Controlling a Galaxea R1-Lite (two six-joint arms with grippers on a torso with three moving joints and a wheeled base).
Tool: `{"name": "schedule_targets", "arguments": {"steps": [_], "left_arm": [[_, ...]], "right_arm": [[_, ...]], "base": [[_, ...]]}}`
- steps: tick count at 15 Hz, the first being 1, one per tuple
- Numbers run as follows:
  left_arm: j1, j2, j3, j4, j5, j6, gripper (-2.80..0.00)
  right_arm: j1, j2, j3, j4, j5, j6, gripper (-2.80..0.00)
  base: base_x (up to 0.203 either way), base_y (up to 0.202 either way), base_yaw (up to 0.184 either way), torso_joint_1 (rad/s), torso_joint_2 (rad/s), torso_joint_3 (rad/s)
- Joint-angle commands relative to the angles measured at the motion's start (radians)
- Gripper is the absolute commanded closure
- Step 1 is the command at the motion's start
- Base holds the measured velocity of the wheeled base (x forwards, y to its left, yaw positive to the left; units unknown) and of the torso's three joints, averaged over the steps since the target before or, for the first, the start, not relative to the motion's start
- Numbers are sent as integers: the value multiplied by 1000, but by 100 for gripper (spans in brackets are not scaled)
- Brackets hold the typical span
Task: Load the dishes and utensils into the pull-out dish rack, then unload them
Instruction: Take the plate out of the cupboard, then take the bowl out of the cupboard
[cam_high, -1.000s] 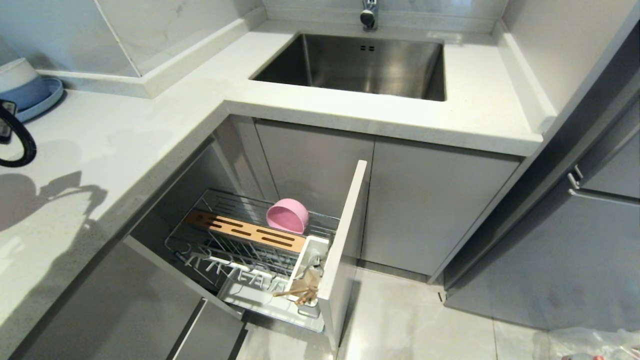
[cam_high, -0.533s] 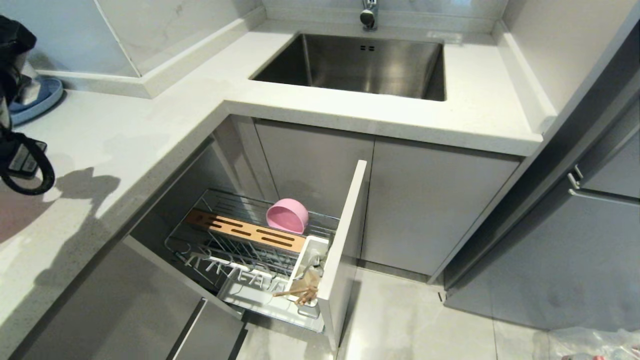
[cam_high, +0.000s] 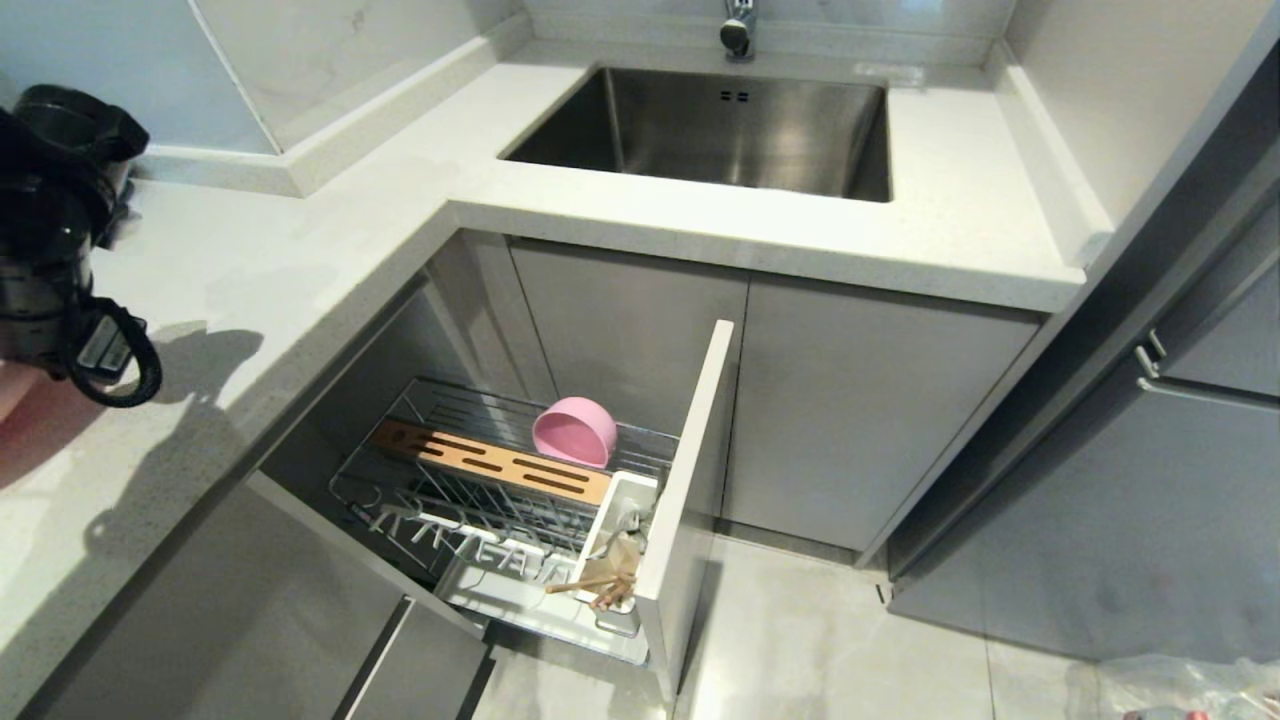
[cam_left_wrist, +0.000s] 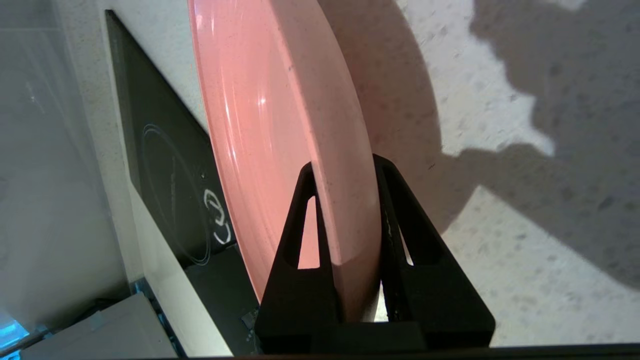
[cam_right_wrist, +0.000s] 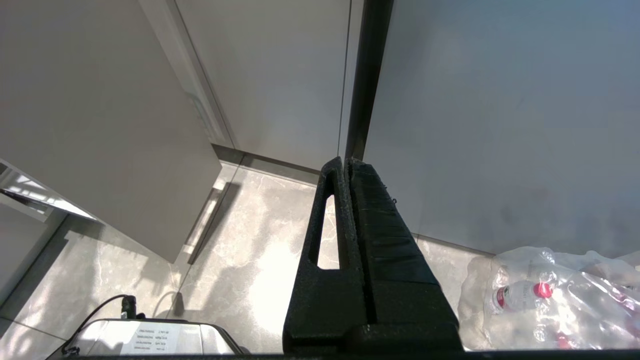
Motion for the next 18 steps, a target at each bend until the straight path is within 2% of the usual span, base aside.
{"name": "schedule_targets", "arguments": {"steps": [1,8,9,13,18], "left_arm": [[-1,26,0,3,5,0,0],[-4,35,-8,-32,7,2,0],[-4,34,-8,-41,7,2,-280],[-24,19,-7,-71,6,-3,-280],[-107,-42,-7,-92,6,-47,-280]], "right_arm": [[0,0,0,0,1,1,0],[0,0,0,0,1,-1,0],[0,0,0,0,0,-1,0],[0,0,0,0,1,1,0],[0,0,0,0,1,-1,0]], "base": [[0,0,0,0,0,0],[0,0,0,0,0,0],[0,0,0,0,0,0],[0,0,0,0,0,0],[0,0,0,0,0,0]]}}
